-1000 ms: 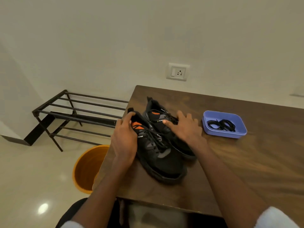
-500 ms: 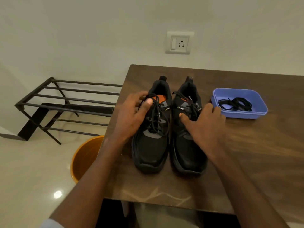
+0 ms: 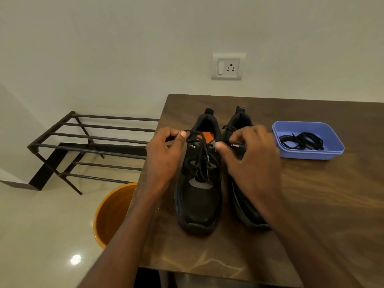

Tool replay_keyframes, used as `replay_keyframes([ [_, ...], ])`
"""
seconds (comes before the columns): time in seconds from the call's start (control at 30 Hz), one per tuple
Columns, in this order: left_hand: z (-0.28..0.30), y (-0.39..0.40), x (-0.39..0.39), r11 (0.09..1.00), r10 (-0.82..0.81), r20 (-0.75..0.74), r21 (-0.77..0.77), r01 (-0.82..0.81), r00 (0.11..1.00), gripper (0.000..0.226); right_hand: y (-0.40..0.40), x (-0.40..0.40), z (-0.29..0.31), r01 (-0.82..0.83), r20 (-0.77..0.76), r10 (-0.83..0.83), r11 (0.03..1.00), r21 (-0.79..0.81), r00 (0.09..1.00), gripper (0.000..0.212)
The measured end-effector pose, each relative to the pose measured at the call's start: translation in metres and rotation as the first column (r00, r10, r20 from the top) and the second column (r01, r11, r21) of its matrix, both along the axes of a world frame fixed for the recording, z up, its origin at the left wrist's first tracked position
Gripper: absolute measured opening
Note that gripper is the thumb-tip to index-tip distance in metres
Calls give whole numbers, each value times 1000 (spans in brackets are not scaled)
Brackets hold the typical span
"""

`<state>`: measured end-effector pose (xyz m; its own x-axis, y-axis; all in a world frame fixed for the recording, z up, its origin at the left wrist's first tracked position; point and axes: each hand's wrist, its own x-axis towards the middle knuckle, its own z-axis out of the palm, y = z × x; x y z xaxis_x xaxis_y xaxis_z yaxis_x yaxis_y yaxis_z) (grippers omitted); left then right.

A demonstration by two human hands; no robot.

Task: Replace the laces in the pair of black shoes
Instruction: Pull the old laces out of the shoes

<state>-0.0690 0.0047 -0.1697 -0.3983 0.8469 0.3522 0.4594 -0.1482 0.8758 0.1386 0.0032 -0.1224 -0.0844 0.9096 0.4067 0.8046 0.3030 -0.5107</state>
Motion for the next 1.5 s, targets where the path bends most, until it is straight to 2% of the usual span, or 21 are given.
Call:
replay_keyframes([
  [0.1,8,0,3,997,-48,142,67,38,989,10,-9,-24,-6,-143,50,148,987,-79,988,35],
  [0.23,12,1,2,996,-77,389,77,51,918,14,-7,-24,-13,-173,-39,170,978,-114,985,7],
  [0.4,21,1,4,982,-186,589,124,139,787,18,-6,-22,-14,-152,-59,145,981,-125,988,29],
  [0.47,23,1,6,971,-239,639,156,182,731,15,-7,-26,-15,-115,-51,109,983,-145,993,24],
  [0.6,25,1,5,956,-292,708,202,211,643,15,-5,-25,-17,-109,-145,89,985,-134,985,4],
  [0.8,23,5,-11,959,-281,879,266,94,386,12,2,-5,-2,-10,-433,-6,999,-35,901,6],
  [0.87,19,7,-24,968,-230,903,249,-6,363,11,7,5,6,-4,-599,-49,996,-87,799,8],
  [0.9,17,7,-32,973,-185,914,221,-60,360,11,10,10,10,-11,-707,-82,992,-126,703,9],
  [1.0,15,4,-49,969,-26,933,111,-219,358,18,16,24,19,-116,-961,-166,974,-195,219,11],
  [1.07,19,0,-53,947,101,896,47,-318,432,18,21,34,19,-116,-981,-195,974,-195,8,10],
  [1.1,19,-1,-54,932,185,842,13,-363,507,15,23,39,17,-82,-977,-213,974,-210,-24,11],
  [1.13,19,-2,-53,918,275,744,-16,-396,609,11,25,42,14,-36,-970,-242,969,-242,18,12],
  [1.17,19,-3,-50,913,343,596,-30,-407,726,10,25,43,13,21,-951,-273,962,-273,145,10],
  [1.2,18,-5,-45,927,352,405,-23,-375,844,15,25,42,11,77,-892,-288,957,-279,349,8],
  [1.23,18,-6,-38,952,303,182,-13,-306,936,20,23,39,9,116,-761,-271,961,-252,590,13],
  [1.27,17,-8,-29,977,212,-37,-18,-213,977,23,21,35,6,120,-544,-215,971,-205,811,21],
  [1.3,17,-9,-19,992,104,-213,-41,-115,971,24,17,29,2,109,-273,-145,984,-141,951,26],
  [1.33,15,-8,-10,996,4,-326,-79,-32,945,24,14,22,-2,93,-24,-95,993,-72,995,28],
  [1.37,13,-6,-1,993,-72,-390,-111,30,918,23,11,15,-5,74,142,-68,997,-37,988,31],
  [1.43,8,-3,8,988,-132,-422,-125,87,897,22,7,2,-9,43,230,-31,998,-45,973,34],
  [1.5,6,-2,11,992,-122,-357,-83,98,926,16,6,-5,-11,0,182,9,999,-51,983,32],
])
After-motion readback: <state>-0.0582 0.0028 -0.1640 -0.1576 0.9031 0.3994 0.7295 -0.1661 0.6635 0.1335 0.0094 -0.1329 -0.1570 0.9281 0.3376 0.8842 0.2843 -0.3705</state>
